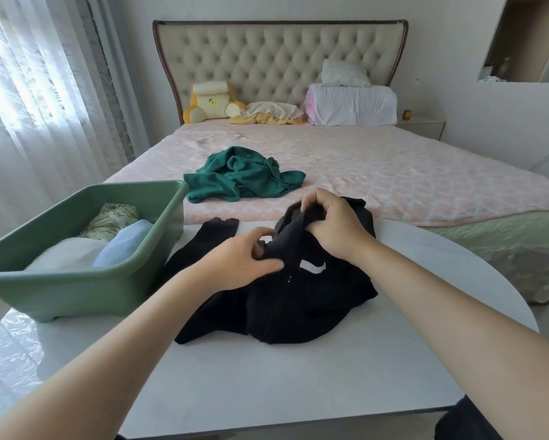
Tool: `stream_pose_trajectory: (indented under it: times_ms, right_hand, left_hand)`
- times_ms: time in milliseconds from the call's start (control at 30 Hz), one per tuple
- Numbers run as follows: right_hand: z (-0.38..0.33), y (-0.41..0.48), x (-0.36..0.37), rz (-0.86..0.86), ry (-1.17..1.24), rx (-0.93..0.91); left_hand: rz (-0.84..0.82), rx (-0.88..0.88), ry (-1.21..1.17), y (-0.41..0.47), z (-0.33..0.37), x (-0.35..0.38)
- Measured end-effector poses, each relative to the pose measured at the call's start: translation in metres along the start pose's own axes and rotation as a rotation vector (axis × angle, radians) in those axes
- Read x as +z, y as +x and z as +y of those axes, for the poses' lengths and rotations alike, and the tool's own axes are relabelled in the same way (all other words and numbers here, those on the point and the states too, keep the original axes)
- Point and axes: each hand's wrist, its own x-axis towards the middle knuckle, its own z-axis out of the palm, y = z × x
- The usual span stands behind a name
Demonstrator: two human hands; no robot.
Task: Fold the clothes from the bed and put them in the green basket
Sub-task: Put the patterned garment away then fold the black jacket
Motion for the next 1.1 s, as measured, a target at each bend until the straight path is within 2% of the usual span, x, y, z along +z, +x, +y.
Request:
stream_pose_trajectory:
  times_ms: [100,167,200,267,367,433,500,533,600,667,733,800,833,900,1000,1067,1100]
  right_hand:
    - [0.005,0.010,0.000,-0.003,0.120,-0.009]
    - [0.018,0.015,-0.001,-0.041,-0.017,0.056]
    - [0.026,0.015,-0.002,-0.080,-0.120,0.122]
    - [0.044,0.014,0.000,-0.217,-0.327,0.279]
    - [0.061,0.011,0.007,-0.375,-0.470,0.464]
    - [0.060,0.014,0.008,-0.383,-0.354,0.594]
    - [0.055,0.016,0.005,-0.414,-0.191,0.679]
    - [0.056,0.019,0.002,-0.452,-0.196,0.636]
    - [0.058,0.026,-0.005,-0.535,-0.375,0.450]
    - [0.057,0.036,-0.009,-0.516,-0.574,0.307]
    - [0.055,0.048,-0.010,-0.341,-0.693,0.188]
    - [0.054,0.060,-0.008,-0.163,-0.669,0.119]
    - [0.055,0.067,-0.007,-0.099,-0.616,0.114]
    - [0.061,0.081,-0.001,0.044,-0.493,0.116]
    - [0.069,0.098,0.004,0.181,-0.402,-0.019]
    - [0.073,0.102,0.008,0.083,-0.324,-0.047]
    - [0.078,0.103,0.010,-0.010,-0.301,-0.011]
  left_hand:
    - [0.251,-0.020,-0.038,0.012,-0.003,-0.009]
    - [0.419,-0.059,0.017,0.017,-0.009,-0.021]
    - [0.451,-0.073,0.077,0.018,-0.013,-0.024]
    - [0.361,-0.134,0.153,0.022,-0.022,-0.025]
    - [0.167,-0.282,0.012,0.024,-0.035,-0.016]
    - [0.163,-0.288,-0.100,0.025,-0.039,-0.014]
    - [0.181,-0.190,-0.059,0.027,-0.038,-0.017]
    - [0.175,-0.120,-0.008,0.028,-0.037,-0.018]
    - [0.154,0.008,0.106,0.030,-0.036,-0.021]
    - [0.143,0.089,0.248,0.037,-0.038,-0.023]
    - [0.200,0.124,0.512,0.049,-0.037,-0.027]
    - [0.307,0.128,0.773,0.065,-0.031,-0.032]
    - [0.347,0.097,0.798,0.073,-0.026,-0.036]
    - [0.407,-0.018,0.574,0.090,-0.019,-0.045]
    - [0.528,-0.171,-0.027,0.126,-0.016,-0.062]
    - [0.610,-0.134,-0.144,0.144,-0.023,-0.066]
    - [0.547,-0.109,-0.121,0.150,-0.025,-0.065]
